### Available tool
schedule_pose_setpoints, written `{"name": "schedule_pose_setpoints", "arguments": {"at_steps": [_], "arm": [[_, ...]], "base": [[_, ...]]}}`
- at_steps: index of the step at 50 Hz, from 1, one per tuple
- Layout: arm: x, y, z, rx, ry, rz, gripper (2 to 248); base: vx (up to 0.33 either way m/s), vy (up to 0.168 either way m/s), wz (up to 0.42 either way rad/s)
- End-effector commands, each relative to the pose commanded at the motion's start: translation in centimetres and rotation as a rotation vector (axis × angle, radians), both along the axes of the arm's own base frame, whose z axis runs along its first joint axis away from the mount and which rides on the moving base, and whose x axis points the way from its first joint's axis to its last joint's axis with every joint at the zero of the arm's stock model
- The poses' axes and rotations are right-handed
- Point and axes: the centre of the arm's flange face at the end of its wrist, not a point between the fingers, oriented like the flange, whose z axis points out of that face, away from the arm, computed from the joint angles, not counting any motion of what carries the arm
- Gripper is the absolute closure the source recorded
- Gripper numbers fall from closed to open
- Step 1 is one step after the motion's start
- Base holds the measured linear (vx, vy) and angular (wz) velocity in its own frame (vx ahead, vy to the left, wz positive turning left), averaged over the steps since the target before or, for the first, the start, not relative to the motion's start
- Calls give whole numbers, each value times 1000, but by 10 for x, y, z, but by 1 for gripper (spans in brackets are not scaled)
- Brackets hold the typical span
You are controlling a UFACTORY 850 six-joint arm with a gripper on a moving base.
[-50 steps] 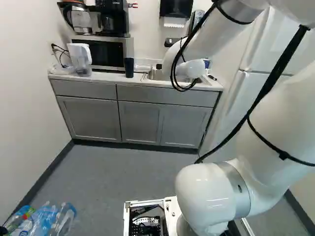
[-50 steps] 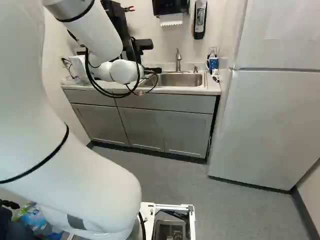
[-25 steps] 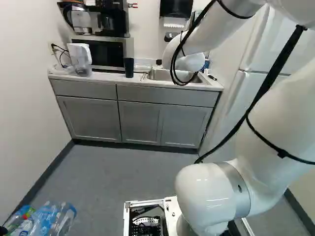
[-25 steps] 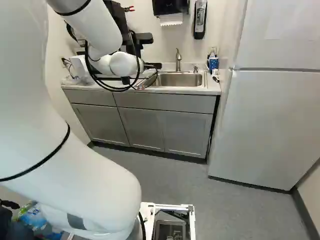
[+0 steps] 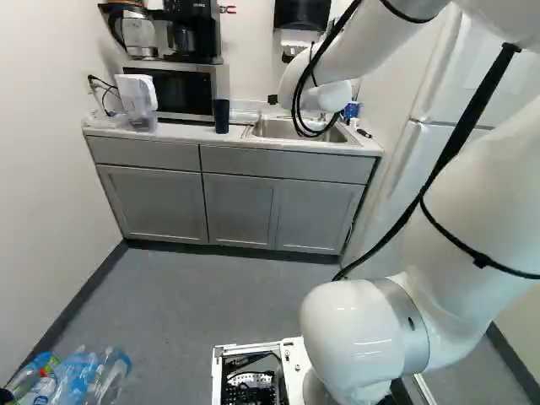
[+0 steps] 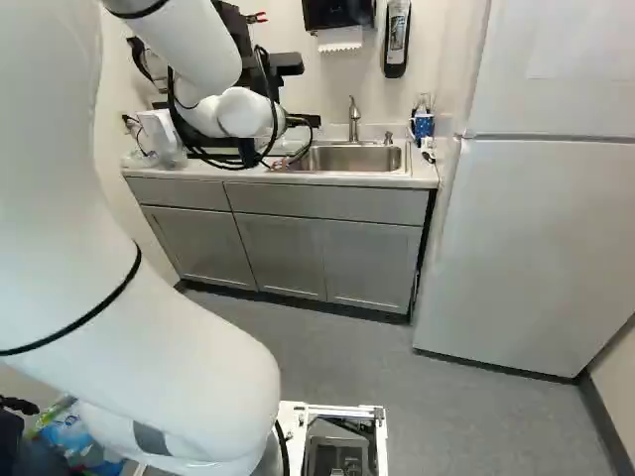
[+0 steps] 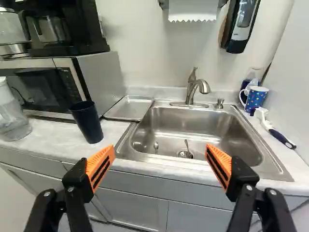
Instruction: Rinse the cup and place it in the tray
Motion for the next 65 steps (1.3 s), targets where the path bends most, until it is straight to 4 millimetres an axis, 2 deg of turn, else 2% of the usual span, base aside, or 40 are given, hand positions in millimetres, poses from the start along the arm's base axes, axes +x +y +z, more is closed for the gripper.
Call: {"name": "schedule_pose_setpoints", "arguments": {"at_steps": [44, 65], "arm": [[16, 0, 43, 0, -25, 0, 3], [16, 0, 43, 0, -25, 0, 3]], "base": [[0, 0, 0], [4, -3, -11]]}}
